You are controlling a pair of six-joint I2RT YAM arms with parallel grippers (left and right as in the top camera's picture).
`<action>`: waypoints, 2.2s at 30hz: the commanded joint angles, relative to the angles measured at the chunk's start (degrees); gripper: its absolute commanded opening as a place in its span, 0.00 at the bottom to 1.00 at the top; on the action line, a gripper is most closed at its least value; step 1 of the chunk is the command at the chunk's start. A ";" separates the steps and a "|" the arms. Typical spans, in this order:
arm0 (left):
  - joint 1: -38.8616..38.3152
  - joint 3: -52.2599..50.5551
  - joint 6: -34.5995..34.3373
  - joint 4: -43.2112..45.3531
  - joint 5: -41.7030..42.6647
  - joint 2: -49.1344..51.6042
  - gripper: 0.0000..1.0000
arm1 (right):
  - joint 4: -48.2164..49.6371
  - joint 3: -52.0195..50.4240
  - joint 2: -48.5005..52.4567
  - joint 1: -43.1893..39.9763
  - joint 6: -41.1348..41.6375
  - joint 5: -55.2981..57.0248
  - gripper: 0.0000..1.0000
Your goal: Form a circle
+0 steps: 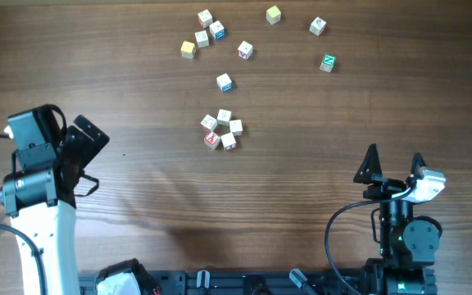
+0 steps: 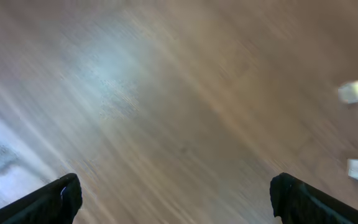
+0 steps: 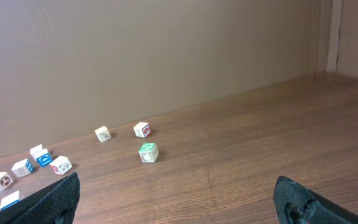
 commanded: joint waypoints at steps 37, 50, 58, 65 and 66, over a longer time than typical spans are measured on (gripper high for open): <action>-15.06 -51.58 7.80 46.21 7.98 -58.10 1.00 | 0.11 -0.09 -0.83 -0.33 -0.98 0.02 1.00; -15.06 -54.58 7.85 47.74 6.25 -61.11 1.00 | 0.09 -0.09 -0.83 -0.33 -1.01 0.04 1.00; -15.06 -54.58 7.85 48.50 5.40 -62.05 1.00 | 0.11 -0.09 -0.83 -0.35 -1.01 0.04 1.00; -15.06 -55.87 7.85 48.98 4.98 -62.05 1.00 | 0.09 -0.09 -0.83 -0.35 -1.03 0.04 1.00; -15.06 -56.54 7.82 49.07 5.01 -62.05 1.00 | 0.09 -0.09 -0.83 -0.35 -1.01 0.04 1.00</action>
